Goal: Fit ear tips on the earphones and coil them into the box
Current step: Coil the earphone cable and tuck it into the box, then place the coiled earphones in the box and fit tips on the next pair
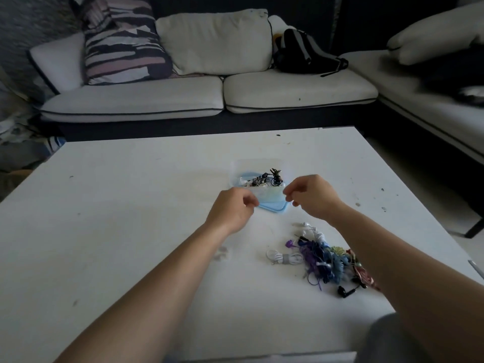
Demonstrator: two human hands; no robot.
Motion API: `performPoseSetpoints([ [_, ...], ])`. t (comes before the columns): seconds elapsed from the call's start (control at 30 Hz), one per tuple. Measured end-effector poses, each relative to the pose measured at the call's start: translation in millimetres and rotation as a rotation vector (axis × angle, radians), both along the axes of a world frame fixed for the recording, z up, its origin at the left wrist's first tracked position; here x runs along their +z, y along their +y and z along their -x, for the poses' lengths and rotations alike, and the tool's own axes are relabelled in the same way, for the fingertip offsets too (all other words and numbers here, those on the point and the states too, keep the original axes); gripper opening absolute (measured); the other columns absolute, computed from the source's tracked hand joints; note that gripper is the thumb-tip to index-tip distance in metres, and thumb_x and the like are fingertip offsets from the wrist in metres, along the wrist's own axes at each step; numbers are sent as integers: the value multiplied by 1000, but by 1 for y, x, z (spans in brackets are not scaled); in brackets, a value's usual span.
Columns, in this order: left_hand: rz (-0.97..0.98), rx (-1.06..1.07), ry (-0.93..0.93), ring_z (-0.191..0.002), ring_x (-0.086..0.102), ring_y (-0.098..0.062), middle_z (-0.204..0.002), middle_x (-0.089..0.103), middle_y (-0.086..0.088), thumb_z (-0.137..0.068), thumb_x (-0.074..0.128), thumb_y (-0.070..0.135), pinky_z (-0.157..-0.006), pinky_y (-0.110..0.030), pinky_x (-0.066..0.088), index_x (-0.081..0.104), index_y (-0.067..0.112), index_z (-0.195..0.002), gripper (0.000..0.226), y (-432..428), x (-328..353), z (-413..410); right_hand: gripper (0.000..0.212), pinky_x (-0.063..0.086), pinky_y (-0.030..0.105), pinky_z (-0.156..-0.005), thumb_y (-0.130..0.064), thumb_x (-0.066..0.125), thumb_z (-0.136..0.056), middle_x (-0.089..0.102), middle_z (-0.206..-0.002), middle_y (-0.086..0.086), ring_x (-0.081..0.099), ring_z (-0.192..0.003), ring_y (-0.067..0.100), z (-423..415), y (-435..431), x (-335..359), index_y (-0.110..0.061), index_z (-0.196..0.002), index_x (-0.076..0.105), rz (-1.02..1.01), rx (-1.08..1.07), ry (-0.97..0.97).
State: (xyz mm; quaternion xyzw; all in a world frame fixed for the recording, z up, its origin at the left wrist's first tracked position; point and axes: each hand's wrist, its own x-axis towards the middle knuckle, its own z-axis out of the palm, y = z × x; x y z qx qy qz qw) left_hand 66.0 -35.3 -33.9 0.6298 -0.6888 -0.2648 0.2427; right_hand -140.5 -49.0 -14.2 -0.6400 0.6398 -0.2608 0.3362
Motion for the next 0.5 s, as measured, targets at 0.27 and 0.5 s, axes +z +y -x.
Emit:
performPoseSetpoints([
  [0.27,-274,-260,-93,-87,60,-9,-101,62,11,-75,81,32,-85,-29,52,68,31,-110,38,48,-32,16,15,49,22,-73,-14,75,-78,67,-80,-16,63,-80,6,9,32,-25,-29,-81,72,-168,266,474],
  [0.5,-184,-365,-344,-98,59,-19,-105,52,4,-74,69,40,-76,-32,51,68,37,-105,30,54,-42,37,24,46,23,-71,-19,84,-74,69,-86,-15,64,-84,11,17,36,-22,-26,-95,75,-271,419,518],
])
